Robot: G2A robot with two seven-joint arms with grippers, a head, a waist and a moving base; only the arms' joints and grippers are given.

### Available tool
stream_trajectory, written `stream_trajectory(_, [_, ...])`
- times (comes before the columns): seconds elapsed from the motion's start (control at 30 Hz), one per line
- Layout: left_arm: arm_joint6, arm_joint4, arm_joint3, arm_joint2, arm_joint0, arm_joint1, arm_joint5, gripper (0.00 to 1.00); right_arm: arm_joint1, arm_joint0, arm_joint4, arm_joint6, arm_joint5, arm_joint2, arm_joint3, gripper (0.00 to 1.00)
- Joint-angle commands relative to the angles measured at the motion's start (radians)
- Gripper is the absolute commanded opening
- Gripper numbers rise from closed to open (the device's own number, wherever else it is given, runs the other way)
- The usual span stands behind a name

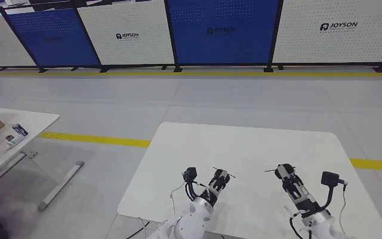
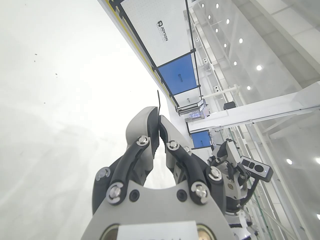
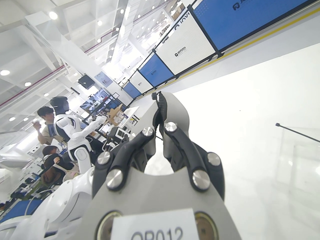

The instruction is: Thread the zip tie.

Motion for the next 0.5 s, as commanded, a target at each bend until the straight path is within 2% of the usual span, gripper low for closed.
stream_trajectory(0.0, [0.000,0.000,0.000,0.000,0.000,0.000,0.000,0.00,0.000,0.001,0.002,0.002,0.000,0.001,0.000,0.00])
stream_trajectory(0.37, [-0.001,0.002,0.000,0.000,0.000,0.000,-0.001,0.00,0.000,0.001,0.002,0.002,0.000,0.001,0.000,0.00])
stream_trajectory(0.47, [0.007,0.037,-0.001,0.009,-0.003,-0.002,0.012,0.00,0.000,0.001,0.002,0.002,0.000,0.001,0.000,0.00])
